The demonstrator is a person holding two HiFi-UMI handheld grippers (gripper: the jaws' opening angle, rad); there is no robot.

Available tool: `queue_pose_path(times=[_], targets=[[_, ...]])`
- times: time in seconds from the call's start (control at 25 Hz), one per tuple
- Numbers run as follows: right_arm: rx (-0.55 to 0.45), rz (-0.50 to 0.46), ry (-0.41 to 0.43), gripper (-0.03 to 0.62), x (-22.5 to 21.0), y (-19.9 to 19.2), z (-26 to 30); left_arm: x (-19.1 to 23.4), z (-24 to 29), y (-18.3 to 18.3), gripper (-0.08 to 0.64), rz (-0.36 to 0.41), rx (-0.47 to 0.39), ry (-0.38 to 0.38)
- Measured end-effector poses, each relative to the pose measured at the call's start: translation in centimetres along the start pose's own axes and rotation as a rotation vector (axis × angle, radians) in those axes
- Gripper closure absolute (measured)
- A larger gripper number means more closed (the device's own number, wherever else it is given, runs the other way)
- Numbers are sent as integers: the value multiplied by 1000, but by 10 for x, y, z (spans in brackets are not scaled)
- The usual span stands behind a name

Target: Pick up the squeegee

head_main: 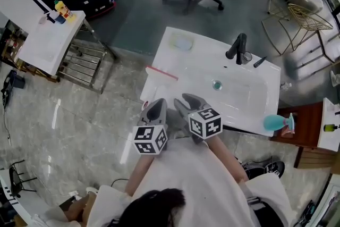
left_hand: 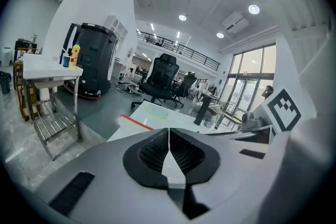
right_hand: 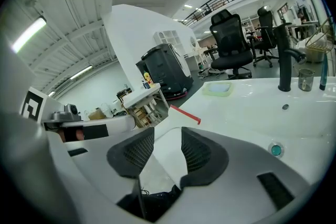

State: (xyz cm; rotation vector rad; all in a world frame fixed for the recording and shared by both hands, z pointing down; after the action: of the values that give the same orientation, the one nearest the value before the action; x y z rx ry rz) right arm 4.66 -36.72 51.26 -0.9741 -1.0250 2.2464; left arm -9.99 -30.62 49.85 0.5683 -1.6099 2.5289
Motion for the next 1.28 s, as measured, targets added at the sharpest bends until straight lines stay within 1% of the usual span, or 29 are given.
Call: queue_pose_path(times=[0.16, 0.28, 0.44, 0.6, 0.76, 0.88, 1.08, 1.28], targets=[[11, 14, -2, 408, -7, 7, 15, 13, 9, 11, 534, -5, 5, -13], [43, 36, -6, 397, -17, 7, 27, 22, 15, 17, 534, -16, 7, -15], [56, 99, -12, 383, -29, 9, 38, 30, 23, 25, 534, -1, 20, -26], [65, 87, -17, 360, -37, 15, 47, 36, 30, 31, 534, -22, 29, -45], [76, 130, -14, 356, -47, 16, 56, 42, 34, 32, 534, -29, 43, -49], [87, 133, -27, 354, -55, 18, 61, 45, 35, 33, 534, -30, 37, -44], [109, 138, -18, 351, -65, 21, 74, 55, 37, 36, 534, -37, 36, -39], [138, 108, -10, 351, -71, 27, 84, 67, 41, 34, 534, -66, 54, -19]])
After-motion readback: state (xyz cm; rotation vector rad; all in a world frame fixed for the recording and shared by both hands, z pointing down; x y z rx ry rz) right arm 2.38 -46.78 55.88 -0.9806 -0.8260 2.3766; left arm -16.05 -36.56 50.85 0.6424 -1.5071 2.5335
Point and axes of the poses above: the fingertips, and each gripper's own axes: z forward along the fingers, x to its left, y out of its top, the point moved 9 cm from there along -z, backward along the fingers, and after that the axes turned 1 degree about y, right-handed, at the moved point
